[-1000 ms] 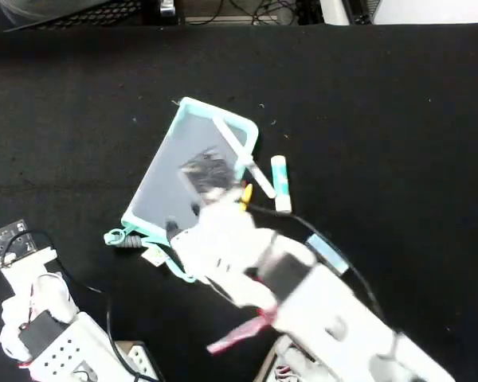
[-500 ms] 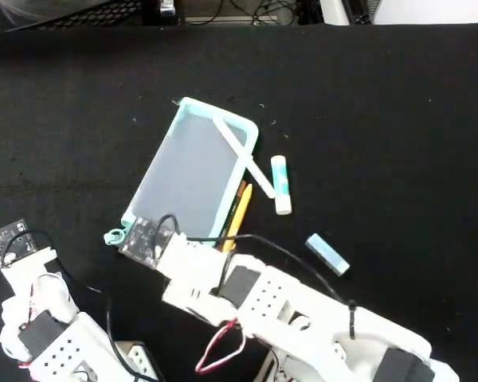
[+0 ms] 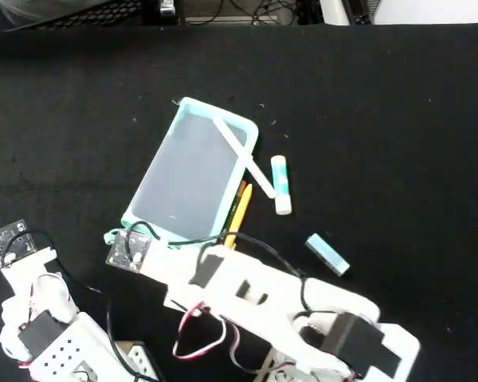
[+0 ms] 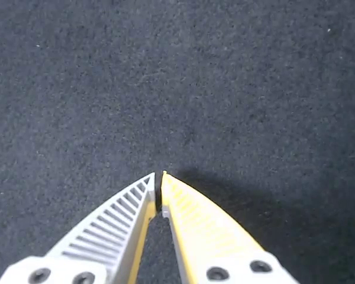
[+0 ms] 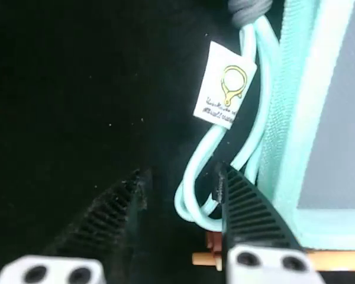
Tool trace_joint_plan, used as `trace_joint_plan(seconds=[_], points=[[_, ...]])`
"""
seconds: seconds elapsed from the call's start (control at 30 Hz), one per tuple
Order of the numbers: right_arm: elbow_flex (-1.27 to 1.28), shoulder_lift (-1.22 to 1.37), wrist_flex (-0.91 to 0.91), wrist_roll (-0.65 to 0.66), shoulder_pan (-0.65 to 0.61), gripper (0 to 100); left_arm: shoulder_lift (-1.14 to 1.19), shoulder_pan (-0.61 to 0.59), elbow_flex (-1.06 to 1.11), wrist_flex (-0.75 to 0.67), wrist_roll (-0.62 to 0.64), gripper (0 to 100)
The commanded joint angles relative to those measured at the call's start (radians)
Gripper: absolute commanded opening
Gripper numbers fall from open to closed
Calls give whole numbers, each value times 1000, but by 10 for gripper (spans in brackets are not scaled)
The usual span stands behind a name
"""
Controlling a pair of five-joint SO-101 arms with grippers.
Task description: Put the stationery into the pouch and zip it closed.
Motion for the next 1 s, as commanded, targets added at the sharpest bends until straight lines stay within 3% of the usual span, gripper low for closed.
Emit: trace_joint_plan(seconds=[0.0, 0.1, 0.2, 0.47, 0.7, 0.8, 0.97], points=[[-59, -1, 17, 5, 106, 149, -8, 12, 15, -17, 8, 44], [-58, -67, 29, 32, 183, 18, -8, 12, 15, -17, 8, 44], [-54, -220, 158, 132, 241, 20, -8, 12, 15, -17, 8, 44], [-47, -834, 540, 238, 342, 14, -8, 12, 15, -17, 8, 44], [206, -1293, 575, 249, 488, 14, -9, 12, 12, -28, 8, 44], [291, -1434, 580, 242, 519, 14, -9, 19, -1, -123, 8, 44], [280, -1535, 577, 242, 548, 14, -9, 157, 15, -417, 3, 45]])
